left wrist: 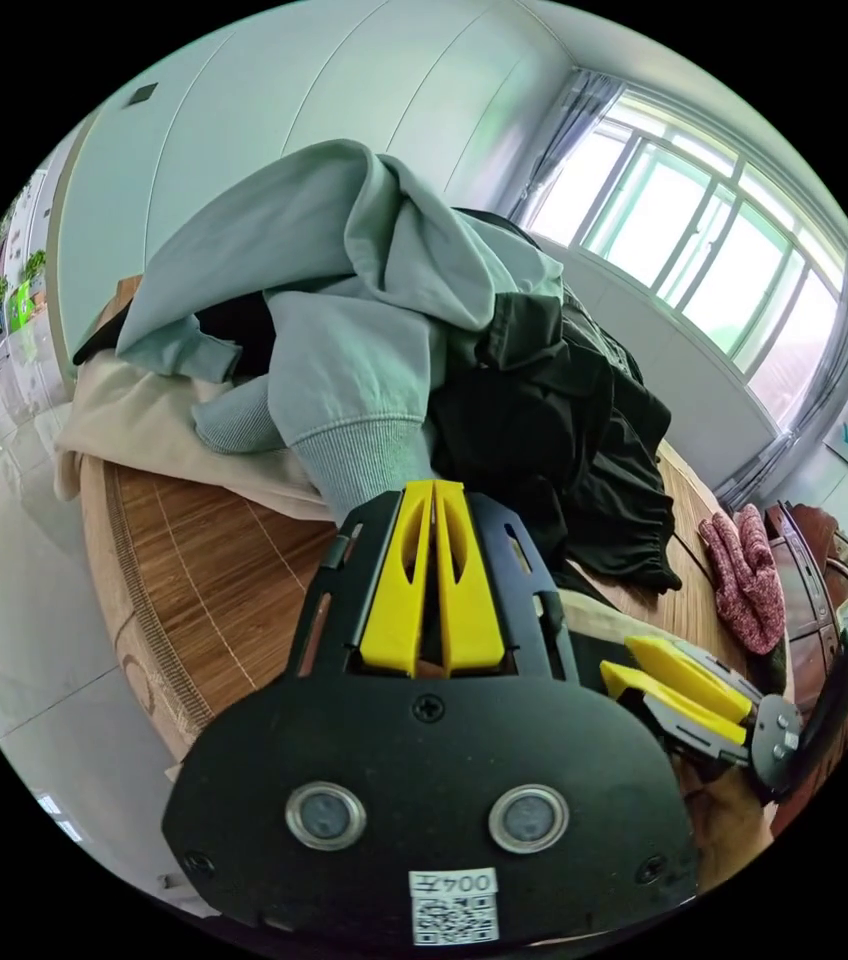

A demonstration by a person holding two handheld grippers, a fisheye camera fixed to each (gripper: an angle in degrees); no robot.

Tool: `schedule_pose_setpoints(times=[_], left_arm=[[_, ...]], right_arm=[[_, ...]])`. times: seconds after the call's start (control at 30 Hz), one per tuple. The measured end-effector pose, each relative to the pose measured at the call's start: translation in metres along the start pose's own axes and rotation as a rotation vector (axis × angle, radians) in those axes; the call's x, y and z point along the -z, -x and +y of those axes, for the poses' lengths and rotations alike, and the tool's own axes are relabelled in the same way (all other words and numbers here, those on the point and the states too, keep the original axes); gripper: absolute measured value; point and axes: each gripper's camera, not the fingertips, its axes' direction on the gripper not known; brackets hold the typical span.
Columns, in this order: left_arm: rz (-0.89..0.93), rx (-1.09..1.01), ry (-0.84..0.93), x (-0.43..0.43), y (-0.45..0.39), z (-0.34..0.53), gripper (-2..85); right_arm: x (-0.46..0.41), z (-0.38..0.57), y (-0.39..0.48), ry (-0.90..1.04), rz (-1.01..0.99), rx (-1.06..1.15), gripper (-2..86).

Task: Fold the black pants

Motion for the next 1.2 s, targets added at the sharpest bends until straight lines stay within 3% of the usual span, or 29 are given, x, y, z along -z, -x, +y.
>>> schedule_pose_setpoints(times=[0.17,0.4,0.47,0.53,0.83,1.2], left_arm=[[-0.004,0.025,0.017,-0.001,0.003,0.004,0.9],[0.013,0.028,0.038,-0.003,0.003,0.008,0.9],[0.023,0.024,0.049,-0.004,0.002,0.01,0.9],[0.029,0.001,0.043,-0.002,0.0,0.012,0.9],[0.098,0.0,-0.017,0.014,0.004,0.03,0.7],[0.095,0.018,0.002,0.018,0.004,0.05,0.7]], right_arm=[[-0.026,-0.021,-0.006,-0.014,-0.056,0.122,12.0],[-0.098,-0.042,0.015,0.158,-0.084,0.326,13.4],[-0.112,-0.041,0.017,0.191,-0.087,0.343,11.0],[-0.125,-0.036,0.02,0.238,-0.058,0.37,1.0],[-0.096,-0.014,-0.009,0.161,-0.138,0.227,-0.6],[-0.114,-0.003,-0.004,0.208,-0.165,0.252,1.3]])
